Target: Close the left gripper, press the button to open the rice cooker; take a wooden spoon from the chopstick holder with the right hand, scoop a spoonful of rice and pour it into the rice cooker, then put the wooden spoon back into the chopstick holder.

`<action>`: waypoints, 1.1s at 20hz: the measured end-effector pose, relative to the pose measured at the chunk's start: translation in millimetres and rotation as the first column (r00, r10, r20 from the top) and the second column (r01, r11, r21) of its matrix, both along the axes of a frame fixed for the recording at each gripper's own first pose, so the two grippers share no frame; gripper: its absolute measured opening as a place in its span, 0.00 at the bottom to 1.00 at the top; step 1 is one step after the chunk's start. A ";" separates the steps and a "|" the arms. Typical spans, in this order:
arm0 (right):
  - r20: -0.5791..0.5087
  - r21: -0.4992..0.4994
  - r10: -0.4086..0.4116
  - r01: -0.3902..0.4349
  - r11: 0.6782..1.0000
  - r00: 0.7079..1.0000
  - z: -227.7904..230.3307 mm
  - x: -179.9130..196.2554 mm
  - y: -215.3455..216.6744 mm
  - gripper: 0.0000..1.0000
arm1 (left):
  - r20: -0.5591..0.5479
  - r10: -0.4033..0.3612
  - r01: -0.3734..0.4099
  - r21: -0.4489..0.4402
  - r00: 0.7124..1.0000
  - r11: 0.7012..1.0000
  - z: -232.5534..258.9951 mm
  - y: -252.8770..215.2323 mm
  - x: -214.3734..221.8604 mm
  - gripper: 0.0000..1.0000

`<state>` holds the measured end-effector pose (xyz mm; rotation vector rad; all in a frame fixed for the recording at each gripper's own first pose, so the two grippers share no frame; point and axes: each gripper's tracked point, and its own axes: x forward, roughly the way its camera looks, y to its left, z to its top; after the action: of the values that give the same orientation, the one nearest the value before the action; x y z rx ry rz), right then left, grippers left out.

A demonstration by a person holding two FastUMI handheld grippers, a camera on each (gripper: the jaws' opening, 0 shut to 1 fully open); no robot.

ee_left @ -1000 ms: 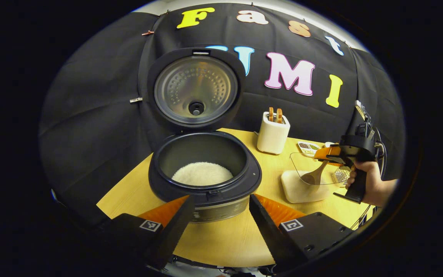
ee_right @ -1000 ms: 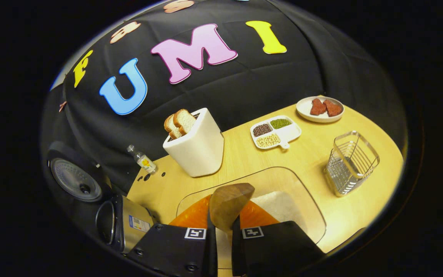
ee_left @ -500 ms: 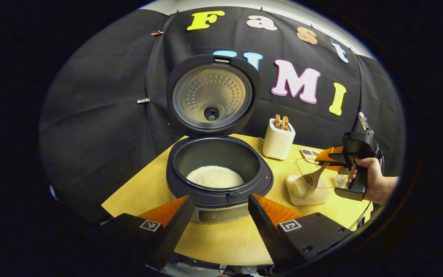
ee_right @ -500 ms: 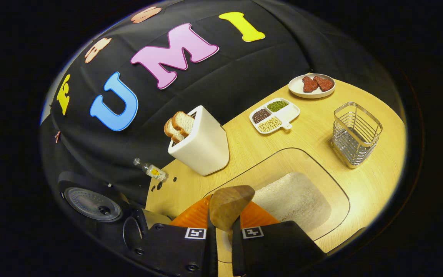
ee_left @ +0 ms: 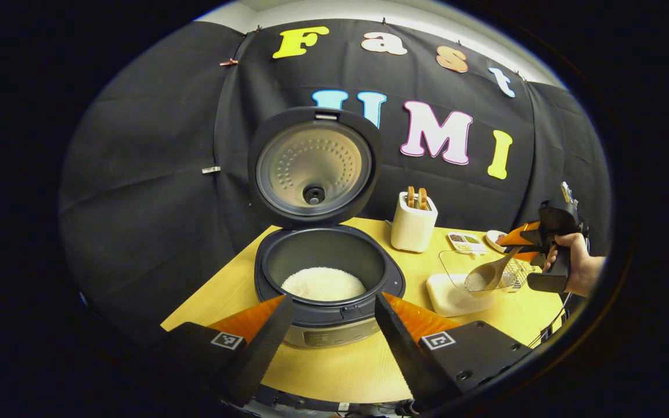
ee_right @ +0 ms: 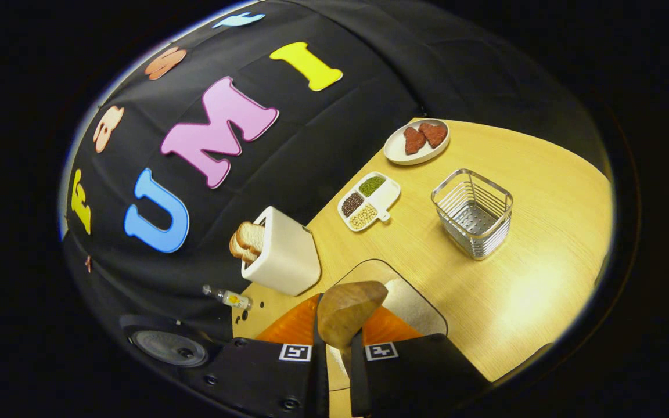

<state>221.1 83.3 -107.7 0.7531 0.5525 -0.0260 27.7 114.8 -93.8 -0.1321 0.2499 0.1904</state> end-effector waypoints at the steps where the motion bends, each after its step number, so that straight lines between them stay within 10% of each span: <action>1: 0.001 0.025 -0.017 0.017 1.000 1.000 5.7 -0.8 -2.4 0.19 | 0.005 -0.002 0.002 -0.003 1.000 1.000 -0.3 -0.8 -1.7 0.96; 8: -0.019 0.227 -0.030 0.034 0.973 0.999 50.9 -4.5 23.0 0.19 | 0.042 0.007 -0.006 -0.028 0.999 1.000 4.6 7.3 -13.3 0.96; 16: 0.049 0.291 0.176 -0.182 0.939 0.983 103.0 -17.8 137.9 0.19 | 0.110 0.093 -0.080 -0.113 0.990 0.990 22.3 30.1 -28.3 0.96; 22: 0.102 0.205 0.381 -0.394 0.896 0.919 111.2 -42.5 242.5 0.18 | 0.109 0.151 -0.138 -0.119 0.983 0.983 13.6 61.9 -48.2 0.95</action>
<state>178.5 325.8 3.6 0.8464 0.6483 0.4355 -20.5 176.7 -80.1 -0.2718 0.1329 0.3121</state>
